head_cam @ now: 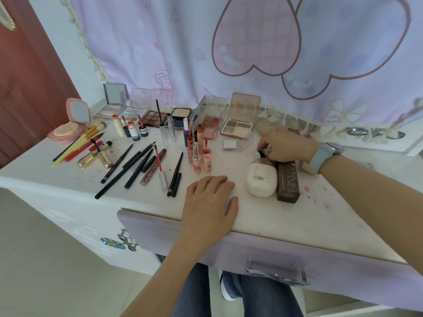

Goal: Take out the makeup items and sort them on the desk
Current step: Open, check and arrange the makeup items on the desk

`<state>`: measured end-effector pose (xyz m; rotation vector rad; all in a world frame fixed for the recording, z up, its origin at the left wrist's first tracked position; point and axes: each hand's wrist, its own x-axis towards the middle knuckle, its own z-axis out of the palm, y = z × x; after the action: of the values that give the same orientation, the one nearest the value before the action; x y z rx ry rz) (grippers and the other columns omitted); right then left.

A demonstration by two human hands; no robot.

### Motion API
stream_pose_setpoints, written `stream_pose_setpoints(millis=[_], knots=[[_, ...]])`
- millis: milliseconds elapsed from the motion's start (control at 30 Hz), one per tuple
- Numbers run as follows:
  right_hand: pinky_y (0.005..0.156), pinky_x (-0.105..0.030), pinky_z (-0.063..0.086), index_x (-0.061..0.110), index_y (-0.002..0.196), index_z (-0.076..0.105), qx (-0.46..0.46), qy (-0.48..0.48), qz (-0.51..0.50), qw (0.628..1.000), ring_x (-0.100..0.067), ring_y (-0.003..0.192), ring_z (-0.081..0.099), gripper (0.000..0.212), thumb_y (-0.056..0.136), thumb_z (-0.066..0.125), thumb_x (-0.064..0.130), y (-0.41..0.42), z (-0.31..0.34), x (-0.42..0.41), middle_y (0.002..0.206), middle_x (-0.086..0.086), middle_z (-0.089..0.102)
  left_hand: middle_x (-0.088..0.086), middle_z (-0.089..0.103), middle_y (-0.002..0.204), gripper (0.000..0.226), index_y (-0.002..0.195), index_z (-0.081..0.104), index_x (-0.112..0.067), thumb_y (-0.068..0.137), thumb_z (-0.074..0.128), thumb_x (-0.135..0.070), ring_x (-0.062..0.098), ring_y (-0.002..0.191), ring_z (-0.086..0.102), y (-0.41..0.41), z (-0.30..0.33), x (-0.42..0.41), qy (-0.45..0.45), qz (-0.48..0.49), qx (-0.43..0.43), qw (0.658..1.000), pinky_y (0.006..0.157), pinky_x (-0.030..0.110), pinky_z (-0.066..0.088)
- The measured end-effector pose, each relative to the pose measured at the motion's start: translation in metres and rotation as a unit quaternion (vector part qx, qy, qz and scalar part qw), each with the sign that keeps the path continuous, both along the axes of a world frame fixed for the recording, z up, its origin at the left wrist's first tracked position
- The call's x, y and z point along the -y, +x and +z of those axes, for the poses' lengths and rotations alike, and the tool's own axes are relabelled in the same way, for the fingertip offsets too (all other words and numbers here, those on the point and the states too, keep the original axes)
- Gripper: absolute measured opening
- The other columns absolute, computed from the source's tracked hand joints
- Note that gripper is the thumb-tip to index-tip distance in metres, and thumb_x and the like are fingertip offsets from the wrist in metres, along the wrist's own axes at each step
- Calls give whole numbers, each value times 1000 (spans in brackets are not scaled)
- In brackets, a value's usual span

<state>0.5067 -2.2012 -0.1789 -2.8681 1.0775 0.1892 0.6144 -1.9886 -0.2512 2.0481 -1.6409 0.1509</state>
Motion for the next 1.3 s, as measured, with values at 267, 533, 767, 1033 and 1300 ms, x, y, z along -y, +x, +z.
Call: stream_pose_setpoints(millis=[267,533,767,1033,1300], knots=[[82,-33,40,12,111,57,155,-138,59,976,-23,104,47,24,88,55,20,-16,3,-3,109,-5,55,-4,60,123,38,115,63,-20,85,45,-35,18,116,52,0,0,0,-8,-5,-7,1000,100,35,34],[61,-4,38,27,132,44,368,89,29,925,9,62,53,37,96,38,30,-25,17,-82,66,14,51,-8,55,130,43,126,55,-21,87,51,-40,14,123,45,3,-1,1,-10,-17,-38,999,103,29,25],[49,-12,36,25,116,53,336,386,10,859,-5,49,42,26,95,42,13,-37,4,-118,63,7,56,-25,47,119,69,128,24,-59,71,63,-49,4,98,53,9,2,-10,-128,-138,-299,935,77,15,44],[40,-15,26,15,71,42,474,328,-96,811,-6,39,28,28,94,43,29,-15,-24,-139,37,10,39,-15,44,66,35,99,53,-24,93,29,-48,2,60,46,6,1,-13,-137,-124,-238,954,54,9,33],[56,-16,37,37,91,42,466,249,28,849,-3,58,42,22,92,51,17,-13,-31,-151,72,19,49,-6,35,58,32,76,43,-24,93,20,-39,8,52,34,8,5,-12,-123,-54,-337,932,50,26,28]])
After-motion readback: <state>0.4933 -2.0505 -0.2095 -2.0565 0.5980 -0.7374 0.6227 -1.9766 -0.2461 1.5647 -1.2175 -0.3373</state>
